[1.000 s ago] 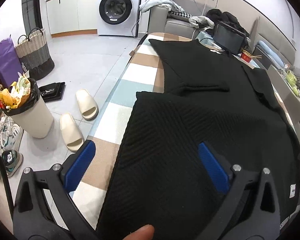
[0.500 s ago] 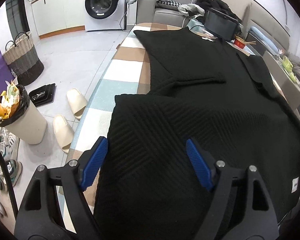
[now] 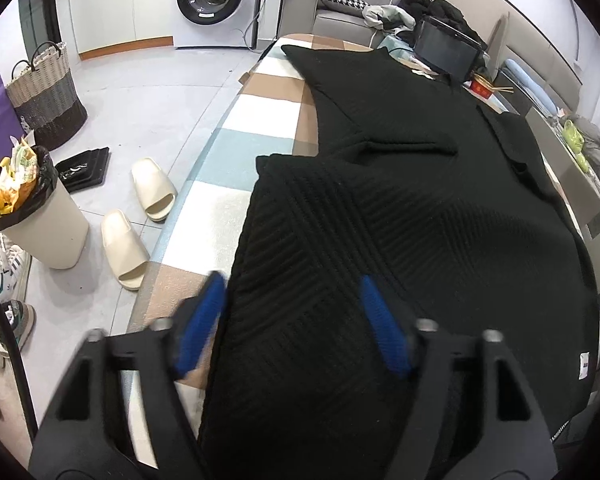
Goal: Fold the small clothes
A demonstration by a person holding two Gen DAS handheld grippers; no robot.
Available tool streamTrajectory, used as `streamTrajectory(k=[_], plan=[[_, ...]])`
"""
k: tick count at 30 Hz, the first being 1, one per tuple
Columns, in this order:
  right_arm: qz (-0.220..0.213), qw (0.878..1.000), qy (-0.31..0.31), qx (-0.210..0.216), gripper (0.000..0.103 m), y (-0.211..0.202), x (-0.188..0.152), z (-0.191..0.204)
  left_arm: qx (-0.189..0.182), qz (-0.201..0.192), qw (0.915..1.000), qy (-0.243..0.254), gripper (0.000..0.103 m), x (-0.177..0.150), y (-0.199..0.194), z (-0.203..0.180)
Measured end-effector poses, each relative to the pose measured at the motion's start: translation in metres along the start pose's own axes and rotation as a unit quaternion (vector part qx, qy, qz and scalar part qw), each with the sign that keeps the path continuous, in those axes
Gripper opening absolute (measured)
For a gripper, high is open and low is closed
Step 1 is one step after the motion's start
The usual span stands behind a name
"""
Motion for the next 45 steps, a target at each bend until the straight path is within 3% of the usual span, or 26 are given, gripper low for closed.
streamTrajectory(k=[2, 4, 6, 8, 9, 14, 16, 22, 26, 28, 29, 30, 31, 32, 33, 39, 45], plan=[[0.001, 1.0, -0.004, 0.004, 0.048, 0.008, 0.001, 0.003, 0.005, -0.002, 1.0, 0.006, 0.047, 0.0, 0.001, -0.001], [-0.006, 1.0, -0.014, 0.005, 0.047, 0.014, 0.003, 0.007, 0.005, -0.008, 0.9999, 0.009, 0.028, 0.0, 0.001, -0.002], [0.0, 1.0, -0.021, 0.019, 0.03, 0.021, 0.005, 0.013, 0.002, -0.013, 0.9999, 0.005, 0.013, 0.002, 0.0, -0.001], [-0.004, 0.999, -0.032, 0.026, 0.02, 0.025, 0.007, 0.018, -0.005, -0.019, 0.9998, -0.002, 0.008, 0.003, -0.003, 0.0], [-0.005, 0.999, -0.039, 0.027, 0.016, 0.026, 0.008, 0.022, -0.009, -0.021, 0.9997, -0.006, 0.007, 0.003, -0.006, 0.001], [-0.006, 0.997, -0.042, 0.071, 0.019, 0.024, 0.012, 0.031, -0.017, -0.017, 0.9997, -0.01, 0.009, 0.004, -0.011, 0.001], [0.003, 0.997, -0.036, 0.072, 0.021, 0.026, 0.013, 0.028, -0.017, -0.001, 0.9997, -0.018, 0.016, 0.004, -0.006, 0.002], [0.01, 0.997, -0.033, 0.072, 0.031, 0.027, 0.011, 0.024, 0.001, -0.002, 1.0, -0.004, 0.043, 0.007, 0.004, -0.004], [0.01, 0.997, -0.038, 0.072, 0.042, 0.027, 0.009, 0.026, 0.002, 0.001, 1.0, 0.005, 0.045, 0.011, 0.015, -0.007], [0.011, 0.997, -0.042, 0.07, 0.042, 0.03, 0.009, 0.027, -0.002, -0.003, 1.0, 0.004, 0.045, 0.015, 0.019, -0.008], [0.009, 0.997, -0.046, 0.068, 0.042, 0.031, 0.01, 0.029, -0.004, -0.005, 1.0, 0.002, 0.04, 0.017, 0.02, -0.009], [0.004, 0.997, -0.051, 0.065, 0.04, 0.032, 0.012, 0.031, -0.016, -0.005, 0.9999, -0.002, 0.025, 0.018, 0.021, -0.01], [-0.006, 0.996, -0.057, 0.063, 0.036, 0.032, 0.013, 0.032, -0.022, -0.006, 0.9997, -0.004, 0.017, 0.019, 0.021, -0.01], [-0.015, 0.996, -0.063, 0.066, 0.015, 0.031, 0.014, 0.035, -0.024, -0.01, 0.9996, -0.006, 0.007, 0.02, 0.02, -0.011], [-0.02, 0.995, -0.067, 0.07, 0.005, 0.03, 0.015, 0.037, -0.026, -0.018, 0.9995, -0.007, 0.006, 0.021, 0.017, -0.011], [-0.07, 0.994, -0.045, 0.072, 0.004, -0.002, 0.014, 0.021, -0.045, -0.055, 0.9975, -0.004, 0.004, 0.017, -0.02, -0.013], [-0.069, 0.994, -0.015, 0.084, 0.004, -0.038, -0.014, -0.001, -0.063, -0.057, 0.9963, -0.008, 0.004, -0.009, -0.056, -0.012]])
Point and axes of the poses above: each gripper's, at about its wrist camera, not at the fingertips, and y roughly the way its jaws point, z to its left, x to its top, the point moved 2 cm from there along y, roughly the way its jaws point, and after that the axes turned 6 degrees about -z, right-handed, at the moved point
